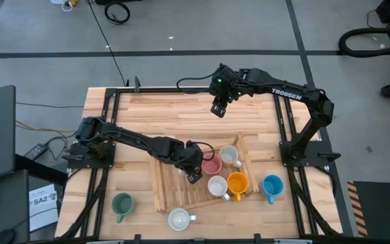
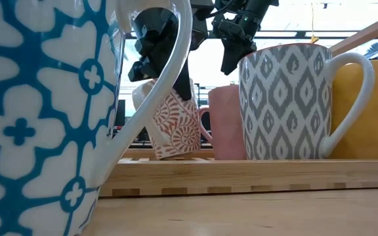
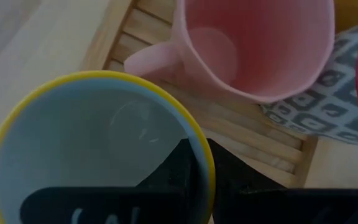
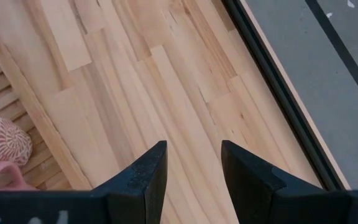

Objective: Place coffee mugs
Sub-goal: Put the white-orange patterned mug on the shelf

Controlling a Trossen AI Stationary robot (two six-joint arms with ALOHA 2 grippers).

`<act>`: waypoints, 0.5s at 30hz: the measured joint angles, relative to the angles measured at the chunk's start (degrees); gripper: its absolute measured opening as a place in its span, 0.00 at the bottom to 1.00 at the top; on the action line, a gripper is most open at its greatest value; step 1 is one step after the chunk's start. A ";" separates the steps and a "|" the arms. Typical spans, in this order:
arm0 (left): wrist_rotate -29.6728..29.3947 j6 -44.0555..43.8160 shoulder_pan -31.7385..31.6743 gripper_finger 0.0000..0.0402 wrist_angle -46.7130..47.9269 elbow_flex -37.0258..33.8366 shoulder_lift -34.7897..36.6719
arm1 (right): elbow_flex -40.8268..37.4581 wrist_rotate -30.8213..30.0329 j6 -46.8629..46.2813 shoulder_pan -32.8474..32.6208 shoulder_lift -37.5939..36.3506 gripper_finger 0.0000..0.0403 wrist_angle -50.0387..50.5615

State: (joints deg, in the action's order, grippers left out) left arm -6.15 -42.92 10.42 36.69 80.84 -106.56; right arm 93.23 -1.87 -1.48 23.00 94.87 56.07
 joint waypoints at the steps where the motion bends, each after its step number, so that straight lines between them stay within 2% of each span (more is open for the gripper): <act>1: -0.04 0.01 -0.10 0.09 0.02 0.00 0.00 | 0.00 0.00 0.00 0.00 0.00 0.39 -0.06; 10: -0.24 3.08 -0.12 0.09 0.11 -0.07 -0.07 | 0.00 0.00 -0.01 0.00 0.00 0.39 -0.11; 15: -0.23 3.14 -0.12 0.12 0.06 -0.09 -0.09 | 0.00 0.00 -0.02 0.00 0.00 0.39 -0.11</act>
State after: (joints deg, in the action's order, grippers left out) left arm -6.38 -39.78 10.31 36.75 80.75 -106.65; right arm 93.23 -1.87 -1.50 23.00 94.87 55.96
